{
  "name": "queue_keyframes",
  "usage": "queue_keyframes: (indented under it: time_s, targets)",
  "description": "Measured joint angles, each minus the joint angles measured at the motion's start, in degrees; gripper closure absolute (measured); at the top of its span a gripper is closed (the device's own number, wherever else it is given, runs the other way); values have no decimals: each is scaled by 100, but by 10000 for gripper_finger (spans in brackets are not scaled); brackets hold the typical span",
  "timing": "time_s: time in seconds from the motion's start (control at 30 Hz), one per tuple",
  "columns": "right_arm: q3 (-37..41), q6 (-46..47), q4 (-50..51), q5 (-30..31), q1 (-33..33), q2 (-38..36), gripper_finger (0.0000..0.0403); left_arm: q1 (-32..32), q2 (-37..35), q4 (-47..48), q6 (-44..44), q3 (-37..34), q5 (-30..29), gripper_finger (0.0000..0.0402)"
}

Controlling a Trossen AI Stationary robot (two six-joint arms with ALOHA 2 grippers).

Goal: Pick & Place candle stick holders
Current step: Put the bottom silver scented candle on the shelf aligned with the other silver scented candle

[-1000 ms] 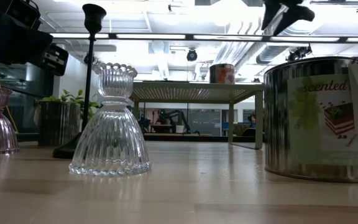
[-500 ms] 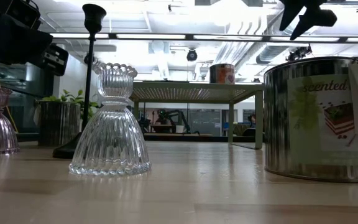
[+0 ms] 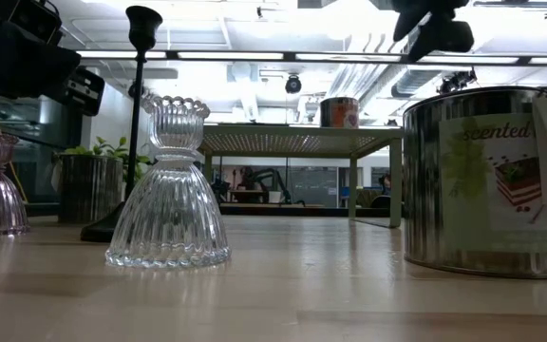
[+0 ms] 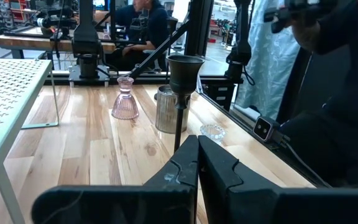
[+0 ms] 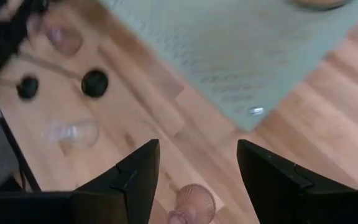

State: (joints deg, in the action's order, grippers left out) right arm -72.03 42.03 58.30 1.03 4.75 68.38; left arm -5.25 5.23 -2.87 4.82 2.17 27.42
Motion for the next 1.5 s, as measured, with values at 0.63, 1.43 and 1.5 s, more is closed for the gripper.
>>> queue_keyframes:
  time_s: [0.63, 1.43, 1.5]
  targets:
    - [2, -2743, -194, -849, -2058, 1753, 196, 2, -1, 0, 0, 0, 1, 402]
    - [0, 4166, -470, -891, -2855, 2380, 196, 2, -1, 1, 0, 0, 0, 402]
    - [0, 4343, -561, -901, -2928, 2499, 196, 0, 0, 0, 0, 0, 2, 402]
